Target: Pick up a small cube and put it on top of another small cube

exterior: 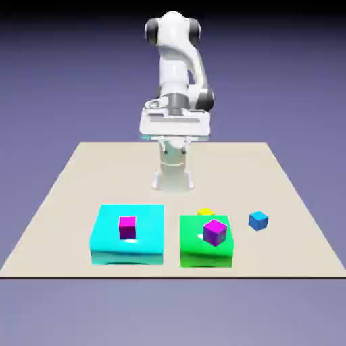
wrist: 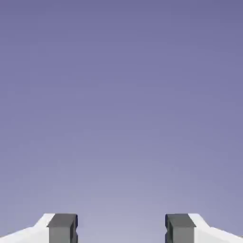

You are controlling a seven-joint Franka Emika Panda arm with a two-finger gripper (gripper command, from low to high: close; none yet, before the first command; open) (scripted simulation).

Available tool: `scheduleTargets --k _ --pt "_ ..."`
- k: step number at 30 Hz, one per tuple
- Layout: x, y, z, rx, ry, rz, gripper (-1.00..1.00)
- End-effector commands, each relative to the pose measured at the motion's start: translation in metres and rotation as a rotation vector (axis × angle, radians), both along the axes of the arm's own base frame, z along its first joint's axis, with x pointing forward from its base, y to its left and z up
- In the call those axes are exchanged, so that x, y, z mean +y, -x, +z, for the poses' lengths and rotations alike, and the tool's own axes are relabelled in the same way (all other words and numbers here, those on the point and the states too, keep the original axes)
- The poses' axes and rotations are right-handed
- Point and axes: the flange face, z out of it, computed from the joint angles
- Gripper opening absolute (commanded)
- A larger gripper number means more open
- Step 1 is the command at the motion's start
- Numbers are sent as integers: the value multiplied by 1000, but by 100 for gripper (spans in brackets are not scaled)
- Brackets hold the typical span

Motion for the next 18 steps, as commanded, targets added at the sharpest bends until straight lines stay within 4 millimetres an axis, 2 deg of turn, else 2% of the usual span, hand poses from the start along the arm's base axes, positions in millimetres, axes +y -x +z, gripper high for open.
scheduleTargets --k 1,10,18 --pt "10 3 3 2 -14 -7 0" --pt "98 34 10 35 -111 -81 0" --pt "166 69 -8 77 -159 -173 0"
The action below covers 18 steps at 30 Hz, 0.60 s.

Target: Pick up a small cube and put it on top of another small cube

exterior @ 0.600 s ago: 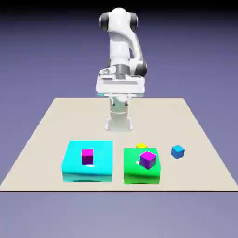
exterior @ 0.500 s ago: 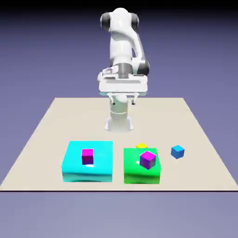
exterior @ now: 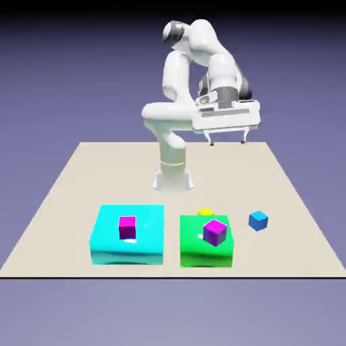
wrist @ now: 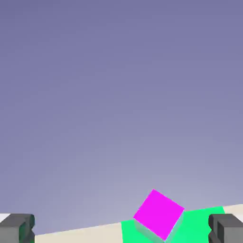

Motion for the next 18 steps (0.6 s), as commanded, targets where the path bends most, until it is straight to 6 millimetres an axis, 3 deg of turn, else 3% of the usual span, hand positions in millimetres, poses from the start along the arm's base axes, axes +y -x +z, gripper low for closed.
scheduleTargets --k 1,10,18 --pt "8 5 -4 6 -4 -13 0" --pt "61 45 -58 61 -11 -160 0" --pt "83 74 -126 96 13 -334 0"
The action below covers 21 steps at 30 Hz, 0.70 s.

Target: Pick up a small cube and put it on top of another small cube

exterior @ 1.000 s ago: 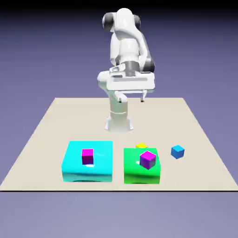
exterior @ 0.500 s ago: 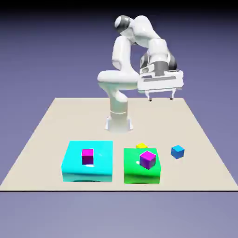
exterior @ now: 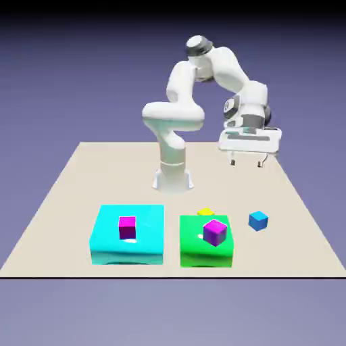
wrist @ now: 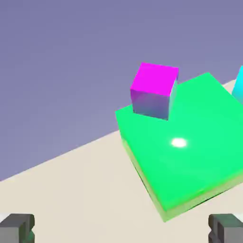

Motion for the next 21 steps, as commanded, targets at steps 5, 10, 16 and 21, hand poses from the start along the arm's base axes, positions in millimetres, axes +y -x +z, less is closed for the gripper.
scheduleTargets --k 5,10,16,21 --pt "-1 14 -49 13 31 -128 0" --pt "-14 26 -100 14 72 -271 0" --pt "-45 36 -159 -5 131 -461 0" --pt "-63 32 -191 -15 146 -511 0"
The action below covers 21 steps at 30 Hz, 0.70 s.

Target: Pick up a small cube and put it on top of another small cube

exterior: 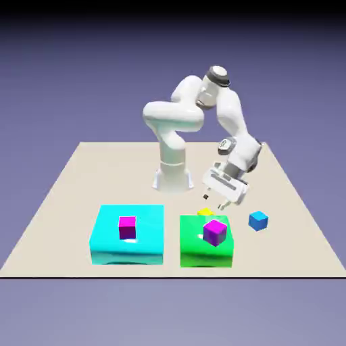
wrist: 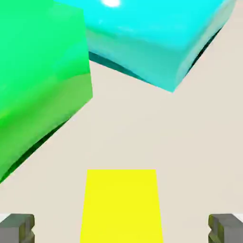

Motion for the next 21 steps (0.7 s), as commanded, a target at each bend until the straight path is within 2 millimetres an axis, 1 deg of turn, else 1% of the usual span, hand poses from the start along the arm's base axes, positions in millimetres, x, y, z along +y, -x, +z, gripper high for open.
scheduleTargets --k 1,4,5,6,7,10,13,14,17,21 --pt "-4 -3 -9 0 0 1 0" --pt "-20 -11 -37 1 1 -3 0" --pt "-22 -11 -40 1 1 -3 0" --pt "-22 -11 -40 1 1 -3 -100" --pt "-22 -11 -40 1 1 -3 -100" --pt "-5 -4 -12 0 0 1 -100" --pt "5 6 15 1 1 -3 -100" --pt "6 1 21 4 4 -6 -100" --pt "1 -23 35 17 15 -19 -100" --pt "-12 -59 54 30 22 -34 -100"
